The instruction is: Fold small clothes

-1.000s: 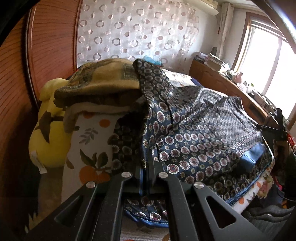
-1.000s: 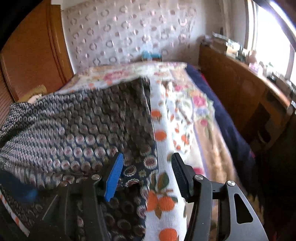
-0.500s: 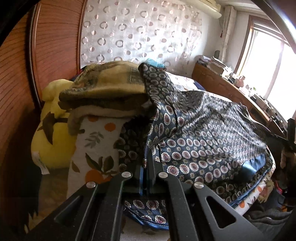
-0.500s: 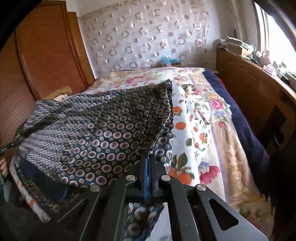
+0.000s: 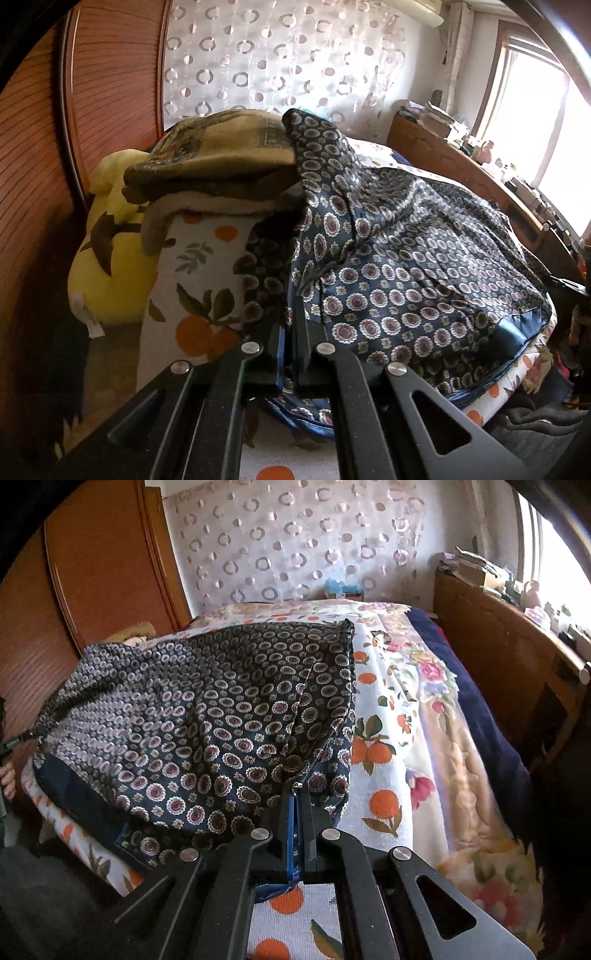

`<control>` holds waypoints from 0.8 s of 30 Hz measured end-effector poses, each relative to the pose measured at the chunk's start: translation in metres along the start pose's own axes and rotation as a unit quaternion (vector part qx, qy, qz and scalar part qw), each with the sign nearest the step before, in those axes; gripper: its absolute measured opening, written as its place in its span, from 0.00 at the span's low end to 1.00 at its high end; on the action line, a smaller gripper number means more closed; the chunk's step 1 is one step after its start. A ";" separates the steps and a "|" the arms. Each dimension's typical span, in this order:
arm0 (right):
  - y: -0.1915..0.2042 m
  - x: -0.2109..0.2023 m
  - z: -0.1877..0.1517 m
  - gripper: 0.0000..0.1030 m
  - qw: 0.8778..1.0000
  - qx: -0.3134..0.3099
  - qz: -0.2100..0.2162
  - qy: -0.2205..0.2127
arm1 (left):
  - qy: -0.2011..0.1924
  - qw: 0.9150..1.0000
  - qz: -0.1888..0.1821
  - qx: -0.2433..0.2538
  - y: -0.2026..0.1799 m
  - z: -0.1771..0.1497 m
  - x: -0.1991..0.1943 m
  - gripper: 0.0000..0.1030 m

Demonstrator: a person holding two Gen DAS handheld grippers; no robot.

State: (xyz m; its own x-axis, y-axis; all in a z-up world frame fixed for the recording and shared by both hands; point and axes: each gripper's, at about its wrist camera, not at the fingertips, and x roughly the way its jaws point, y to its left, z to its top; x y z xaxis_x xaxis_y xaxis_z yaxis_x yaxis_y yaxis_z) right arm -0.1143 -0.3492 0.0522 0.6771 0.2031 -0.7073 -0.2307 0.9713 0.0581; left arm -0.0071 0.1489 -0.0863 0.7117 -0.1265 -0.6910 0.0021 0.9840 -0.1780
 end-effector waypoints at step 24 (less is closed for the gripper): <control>0.025 0.030 -0.005 0.25 0.999 -0.035 -0.023 0.013 | 0.023 1.000 -0.002 0.005 -0.007 -0.011 0.014 0.05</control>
State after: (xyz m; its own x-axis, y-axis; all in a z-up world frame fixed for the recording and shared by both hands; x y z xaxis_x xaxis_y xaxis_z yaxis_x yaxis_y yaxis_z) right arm -0.1032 -0.3196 0.0290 0.6705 0.1542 -0.7257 -0.2480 0.9685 -0.0233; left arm -0.0049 0.1388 -0.1021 0.6782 -0.1351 -0.7224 0.0111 0.9847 -0.1737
